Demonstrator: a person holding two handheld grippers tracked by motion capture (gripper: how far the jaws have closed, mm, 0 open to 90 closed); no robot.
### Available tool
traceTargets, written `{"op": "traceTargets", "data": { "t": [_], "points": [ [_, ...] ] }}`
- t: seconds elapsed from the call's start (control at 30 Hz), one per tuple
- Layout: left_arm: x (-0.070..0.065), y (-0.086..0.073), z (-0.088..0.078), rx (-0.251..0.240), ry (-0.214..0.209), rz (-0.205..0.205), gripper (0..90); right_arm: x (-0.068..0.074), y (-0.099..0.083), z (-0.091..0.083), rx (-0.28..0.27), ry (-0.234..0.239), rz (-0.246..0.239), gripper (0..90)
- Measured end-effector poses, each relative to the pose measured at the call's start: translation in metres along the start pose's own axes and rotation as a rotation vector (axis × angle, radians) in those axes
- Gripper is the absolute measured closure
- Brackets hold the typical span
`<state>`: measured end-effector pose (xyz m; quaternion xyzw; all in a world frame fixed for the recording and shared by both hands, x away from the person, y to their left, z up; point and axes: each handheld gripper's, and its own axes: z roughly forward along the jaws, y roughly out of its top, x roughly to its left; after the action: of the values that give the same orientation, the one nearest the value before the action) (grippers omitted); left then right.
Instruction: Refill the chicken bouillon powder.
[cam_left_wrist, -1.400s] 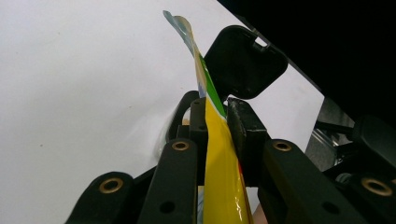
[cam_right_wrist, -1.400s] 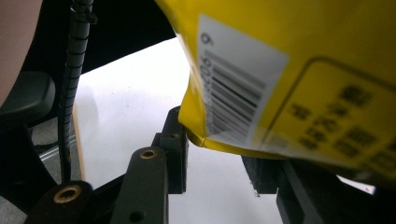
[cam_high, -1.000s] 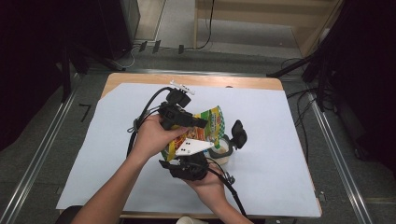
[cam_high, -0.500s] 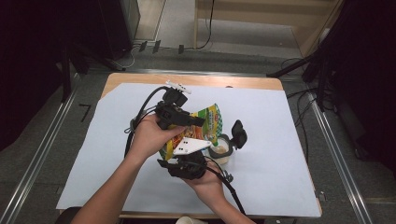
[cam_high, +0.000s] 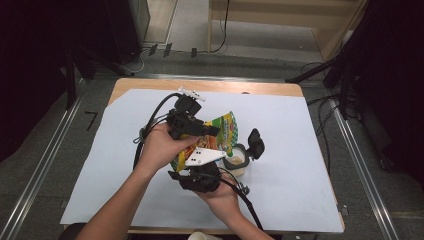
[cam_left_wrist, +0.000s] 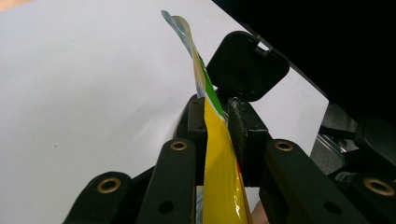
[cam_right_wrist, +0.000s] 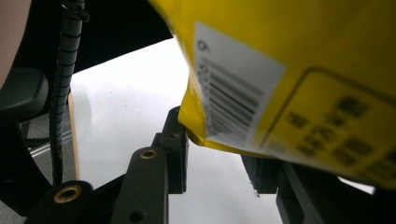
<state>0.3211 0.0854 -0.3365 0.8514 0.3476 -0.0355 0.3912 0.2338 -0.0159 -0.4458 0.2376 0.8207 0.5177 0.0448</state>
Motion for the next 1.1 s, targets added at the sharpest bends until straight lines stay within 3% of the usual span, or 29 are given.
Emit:
{"op": "traceTargets", "data": {
  "t": [1.1],
  "points": [
    [-0.0037, -0.0005, 0.0012, 0.010, -0.035, -0.017, 80.5, 0.0019, -0.0024, -0.0007, 0.003, -0.006, 0.012, 64.2]
  ]
}}
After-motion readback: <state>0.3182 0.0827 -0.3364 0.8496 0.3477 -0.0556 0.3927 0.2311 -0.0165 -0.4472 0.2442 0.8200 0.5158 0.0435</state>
